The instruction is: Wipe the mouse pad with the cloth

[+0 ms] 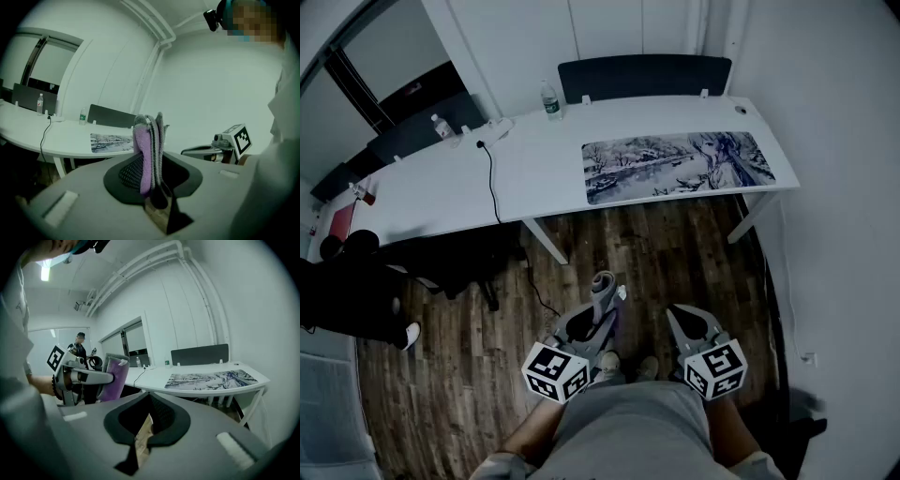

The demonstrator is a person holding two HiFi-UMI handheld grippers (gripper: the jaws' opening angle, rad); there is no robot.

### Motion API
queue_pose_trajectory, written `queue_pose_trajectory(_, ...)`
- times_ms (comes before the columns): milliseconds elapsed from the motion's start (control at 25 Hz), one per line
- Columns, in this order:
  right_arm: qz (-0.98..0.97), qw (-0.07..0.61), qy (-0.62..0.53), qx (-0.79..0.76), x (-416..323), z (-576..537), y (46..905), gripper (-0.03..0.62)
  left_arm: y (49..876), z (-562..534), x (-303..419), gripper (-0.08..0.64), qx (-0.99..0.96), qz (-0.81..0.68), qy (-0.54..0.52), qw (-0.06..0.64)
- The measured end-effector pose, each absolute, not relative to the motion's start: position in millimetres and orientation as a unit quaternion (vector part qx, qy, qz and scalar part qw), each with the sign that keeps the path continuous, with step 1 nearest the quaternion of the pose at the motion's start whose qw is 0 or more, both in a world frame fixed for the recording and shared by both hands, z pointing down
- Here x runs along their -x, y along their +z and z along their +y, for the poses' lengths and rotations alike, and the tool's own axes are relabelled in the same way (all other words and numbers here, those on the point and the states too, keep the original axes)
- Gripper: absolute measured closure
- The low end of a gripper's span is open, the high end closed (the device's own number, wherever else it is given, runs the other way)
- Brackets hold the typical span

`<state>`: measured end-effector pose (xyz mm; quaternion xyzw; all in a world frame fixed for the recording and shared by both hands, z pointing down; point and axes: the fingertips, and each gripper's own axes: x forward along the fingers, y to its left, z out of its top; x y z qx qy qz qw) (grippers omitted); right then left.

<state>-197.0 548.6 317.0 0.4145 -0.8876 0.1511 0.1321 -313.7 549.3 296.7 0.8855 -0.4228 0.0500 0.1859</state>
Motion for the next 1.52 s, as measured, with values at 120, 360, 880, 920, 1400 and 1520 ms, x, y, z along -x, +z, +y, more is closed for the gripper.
queue_pose_trajectory(120,-0.891,0.141,0.153,-0.404,203,556,320,0.588,300,555,318,0.443,-0.882,-0.427,0.053,0.191)
queue_pose_trajectory(360,-0.891,0.141,0.161,-0.4,206,564,322,0.588,304,564,326,0.443,-0.877,-0.435,0.064,0.192)
queue_pose_trajectory(880,-0.893,0.114,0.178,-0.397,221,563,320,0.584,304,568,346,0.443,-0.875,-0.441,0.072,0.187)
queue_pose_trajectory(920,-0.893,0.114,0.178,-0.397,223,563,320,0.585,304,568,348,0.443,-0.874,-0.442,0.071,0.187)
queue_pose_trajectory(1400,-0.88,0.109,0.16,-0.433,245,561,311,0.584,295,563,390,0.445,-0.881,-0.431,0.048,0.187)
queue_pose_trajectory(1520,-0.875,0.106,0.168,-0.441,249,562,318,0.585,300,565,397,0.445,-0.884,-0.424,0.049,0.19)
